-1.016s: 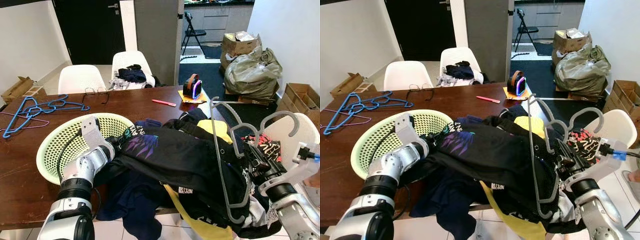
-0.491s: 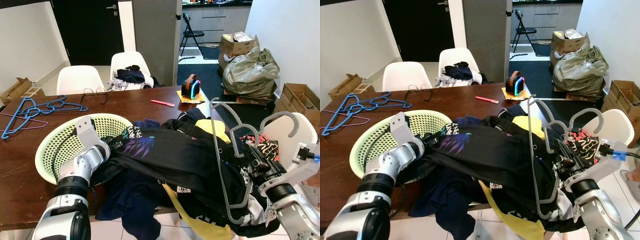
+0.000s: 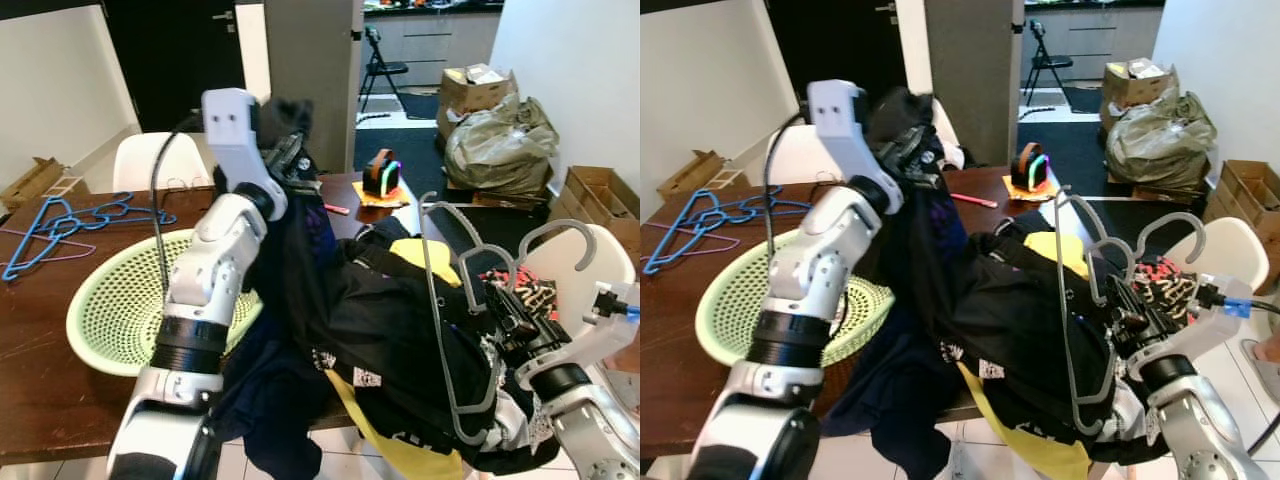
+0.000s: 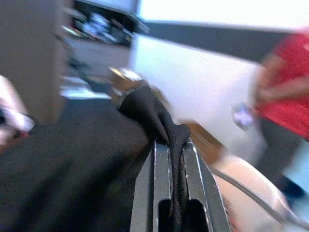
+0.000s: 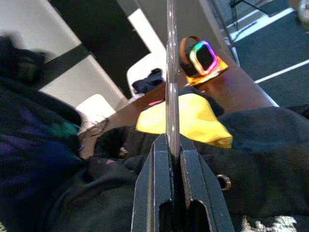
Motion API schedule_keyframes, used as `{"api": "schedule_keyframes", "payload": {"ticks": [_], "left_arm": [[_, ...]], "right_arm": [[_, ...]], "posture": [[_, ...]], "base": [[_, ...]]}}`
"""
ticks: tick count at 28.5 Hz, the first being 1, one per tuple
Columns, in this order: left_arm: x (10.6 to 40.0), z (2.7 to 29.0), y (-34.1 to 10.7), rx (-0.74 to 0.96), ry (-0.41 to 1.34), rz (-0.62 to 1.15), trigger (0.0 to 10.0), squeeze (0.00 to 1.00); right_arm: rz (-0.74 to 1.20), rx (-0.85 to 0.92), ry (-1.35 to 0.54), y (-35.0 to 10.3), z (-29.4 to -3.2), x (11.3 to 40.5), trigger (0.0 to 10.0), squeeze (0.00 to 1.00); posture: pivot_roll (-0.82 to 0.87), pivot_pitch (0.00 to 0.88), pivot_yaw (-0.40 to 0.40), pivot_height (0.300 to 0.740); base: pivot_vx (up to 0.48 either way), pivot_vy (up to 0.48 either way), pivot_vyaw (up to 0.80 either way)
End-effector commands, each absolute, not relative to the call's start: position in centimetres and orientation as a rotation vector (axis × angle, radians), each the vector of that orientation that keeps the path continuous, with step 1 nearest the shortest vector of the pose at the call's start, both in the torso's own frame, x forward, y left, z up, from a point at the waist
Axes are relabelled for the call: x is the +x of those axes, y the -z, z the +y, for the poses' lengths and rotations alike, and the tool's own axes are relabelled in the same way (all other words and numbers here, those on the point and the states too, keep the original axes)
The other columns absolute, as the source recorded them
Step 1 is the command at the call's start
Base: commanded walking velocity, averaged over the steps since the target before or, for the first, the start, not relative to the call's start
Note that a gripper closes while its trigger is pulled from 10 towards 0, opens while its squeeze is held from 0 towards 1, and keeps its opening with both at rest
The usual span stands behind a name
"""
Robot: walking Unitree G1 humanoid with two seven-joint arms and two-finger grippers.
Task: Hang hanger
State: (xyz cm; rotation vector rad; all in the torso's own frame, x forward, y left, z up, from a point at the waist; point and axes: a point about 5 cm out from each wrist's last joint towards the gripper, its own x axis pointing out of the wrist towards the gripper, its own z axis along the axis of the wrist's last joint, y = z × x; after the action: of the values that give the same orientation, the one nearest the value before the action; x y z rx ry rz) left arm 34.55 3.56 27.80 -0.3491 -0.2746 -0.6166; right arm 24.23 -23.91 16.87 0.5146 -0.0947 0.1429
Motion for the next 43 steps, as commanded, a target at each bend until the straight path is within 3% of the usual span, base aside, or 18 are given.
{"api": "schedule_keyframes", "payload": {"ticks": [1,4,13,14,21,22,27,29,31,33,35,36,37,39,40,42,43], "left_arm": [[34.2,3.0,-27.4,-0.353,0.647,-0.254,0.0,0.00],[32.2,-0.7,-23.6,-0.337,0.772,-0.111,0.0,0.00],[29.7,-2.8,-20.5,-0.273,0.921,-0.007,0.0,0.00],[29.3,-3.0,-20.2,-0.259,0.941,0.008,1.8,0.00],[27.8,-3.7,-18.8,-0.213,1.063,0.100,1.5,0.00],[27.4,-3.7,-18.4,-0.190,1.095,0.118,10.0,1.00],[27.1,-3.5,-18.3,-0.165,1.112,0.126,10.0,1.00],[28.0,-1.7,-19.0,-0.158,1.068,0.110,10.0,1.00],[28.0,-1.7,-19.0,-0.158,1.068,0.110,10.0,1.00],[30.7,2.5,-21.6,-0.172,0.888,0.008,10.0,1.00],[30.7,2.5,-21.6,-0.172,0.888,0.008,10.0,1.00],[31.7,4.6,-22.9,-0.163,0.797,-0.050,10.0,1.00],[31.7,4.6,-22.9,-0.163,0.797,-0.050,10.0,1.00],[33.1,9.5,-24.9,-0.140,0.573,-0.146,10.0,1.00],[33.1,9.5,-24.9,-0.140,0.573,-0.146,10.0,1.00],[33.6,13.0,-24.8,-0.158,0.435,-0.146,10.0,1.00],[33.6,13.0,-24.8,-0.158,0.435,-0.146,10.0,1.00]], "right_arm": [[-0.090,0.517,-0.138,-16.8,-23.9,24.2,10.0,0.00],[-0.094,0.522,-0.135,-16.8,-23.9,24.2,10.0,0.00],[-0.096,0.530,-0.136,-16.7,-23.9,24.1,10.0,0.00],[-0.096,0.530,-0.138,-16.7,-23.9,24.2,10.0,0.00],[-0.094,0.532,-0.140,-16.7,-23.9,24.3,10.0,0.00],[-0.094,0.533,-0.139,-16.7,-23.9,24.3,10.0,0.00],[-0.094,0.533,-0.138,-16.7,-23.9,24.3,10.0,0.00],[-0.095,0.534,-0.136,-16.7,-23.9,24.3,10.0,0.00],[-0.095,0.534,-0.136,-16.7,-23.9,24.3,10.0,0.00],[-0.094,0.534,-0.135,-16.7,-24.0,24.2,10.0,0.00],[-0.094,0.534,-0.135,-16.7,-24.0,24.2,10.0,0.00],[-0.094,0.534,-0.135,-16.7,-24.0,24.2,10.0,0.00],[-0.094,0.534,-0.135,-16.7,-24.0,24.2,10.0,0.00],[-0.093,0.533,-0.135,-16.7,-24.1,24.2,10.0,0.00],[-0.093,0.533,-0.135,-16.7,-24.1,24.2,10.0,0.00],[-0.092,0.532,-0.136,-16.7,-24.1,24.2,10.0,0.00],[-0.092,0.532,-0.136,-16.7,-24.1,24.2,10.0,0.00]], "posture": [[-0.13,0.000,0.022,0.740],[-0.13,0.000,0.026,0.740],[-0.12,0.000,0.028,0.740],[-0.12,0.000,0.028,0.740],[-0.12,0.000,0.027,0.740],[-0.12,0.000,0.027,0.740],[-0.12,0.000,0.030,0.740],[-0.12,0.000,0.029,0.740],[-0.12,0.000,0.029,0.740],[-0.12,0.000,0.030,0.740],[-0.12,0.000,0.030,0.740],[-0.12,0.000,0.030,0.740],[-0.12,0.000,0.030,0.740],[-0.12,0.000,0.028,0.740],[-0.12,0.000,0.028,0.740],[-0.12,0.000,0.023,0.740],[-0.12,0.000,0.023,0.740]], "base": [[0.000,0.000,0.00],[0.000,0.000,0.00],[0.000,0.000,0.00],[0.000,0.000,0.00],[0.000,0.000,0.00],[0.000,0.000,0.00],[0.000,0.000,0.00],[0.000,0.000,0.00],[0.000,0.000,0.00],[0.000,0.000,0.00],[0.000,0.000,0.00],[0.000,0.000,0.00],[0.000,0.000,0.00],[0.000,0.000,0.00],[0.000,0.000,0.00],[0.000,0.000,0.00],[0.000,0.000,0.00]]}}
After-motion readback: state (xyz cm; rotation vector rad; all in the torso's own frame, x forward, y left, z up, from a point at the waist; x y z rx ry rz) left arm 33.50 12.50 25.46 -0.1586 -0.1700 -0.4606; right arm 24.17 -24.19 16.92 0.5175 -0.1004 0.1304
